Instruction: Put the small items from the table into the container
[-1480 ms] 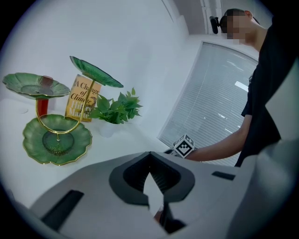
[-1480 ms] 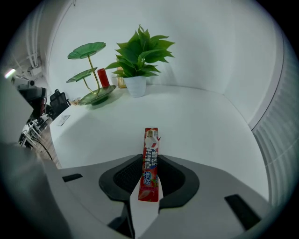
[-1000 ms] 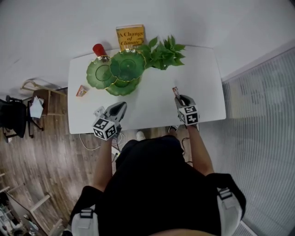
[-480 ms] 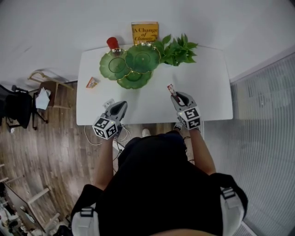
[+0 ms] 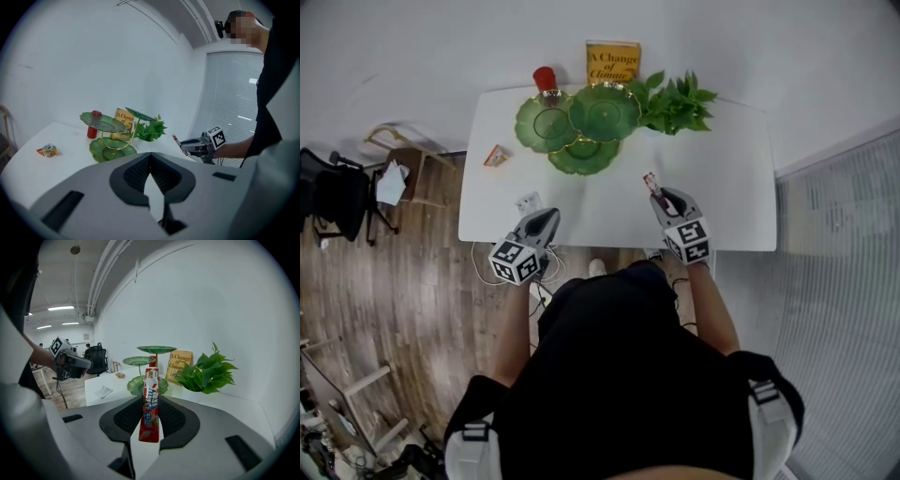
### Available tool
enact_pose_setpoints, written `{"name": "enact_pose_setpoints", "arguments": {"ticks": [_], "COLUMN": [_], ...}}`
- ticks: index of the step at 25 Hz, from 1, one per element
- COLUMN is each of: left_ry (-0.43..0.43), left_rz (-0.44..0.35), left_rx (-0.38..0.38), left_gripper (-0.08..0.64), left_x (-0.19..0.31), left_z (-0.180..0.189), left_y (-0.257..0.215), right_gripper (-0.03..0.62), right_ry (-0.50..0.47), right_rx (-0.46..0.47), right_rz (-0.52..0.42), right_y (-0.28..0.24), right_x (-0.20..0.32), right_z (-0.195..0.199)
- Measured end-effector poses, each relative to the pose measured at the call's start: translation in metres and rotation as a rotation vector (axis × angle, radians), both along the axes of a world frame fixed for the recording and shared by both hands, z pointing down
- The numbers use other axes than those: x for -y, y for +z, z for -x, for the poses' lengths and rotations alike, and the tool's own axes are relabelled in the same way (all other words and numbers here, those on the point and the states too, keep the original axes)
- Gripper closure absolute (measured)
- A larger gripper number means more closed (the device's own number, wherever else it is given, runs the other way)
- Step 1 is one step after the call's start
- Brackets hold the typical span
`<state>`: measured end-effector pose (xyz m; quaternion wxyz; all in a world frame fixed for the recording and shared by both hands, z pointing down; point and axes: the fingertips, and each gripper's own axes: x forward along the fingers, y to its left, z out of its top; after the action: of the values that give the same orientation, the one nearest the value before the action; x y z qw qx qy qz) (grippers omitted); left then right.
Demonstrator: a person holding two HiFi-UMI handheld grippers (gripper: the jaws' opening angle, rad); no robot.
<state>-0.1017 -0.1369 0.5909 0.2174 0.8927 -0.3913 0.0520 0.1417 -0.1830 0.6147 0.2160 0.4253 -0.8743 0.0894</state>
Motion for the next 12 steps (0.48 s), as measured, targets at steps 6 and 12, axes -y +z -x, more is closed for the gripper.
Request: {"name": "enact_pose_setpoints", "arguments": {"ticks": [6, 12], "left_ry": [-0.034, -0.061], "left_rz": [-0.005, -0.003], "left_rx": [-0.006, -0.021], "left_gripper": [0.558, 0.558], "left_x": [0.000, 0.004], "left_z": [-0.003, -0.011], "left_y": [-0.002, 0.000], "right_gripper": [0.479, 0.479], "right_ry": [-0.044, -0.084], "right_rx": [-0.016, -0.018], "right_rz": [-0.010, -0.036], "right_y": [-0.004, -0.015], "right_x": [0.007, 0.020], "right_z": [0.000, 0.003]}}
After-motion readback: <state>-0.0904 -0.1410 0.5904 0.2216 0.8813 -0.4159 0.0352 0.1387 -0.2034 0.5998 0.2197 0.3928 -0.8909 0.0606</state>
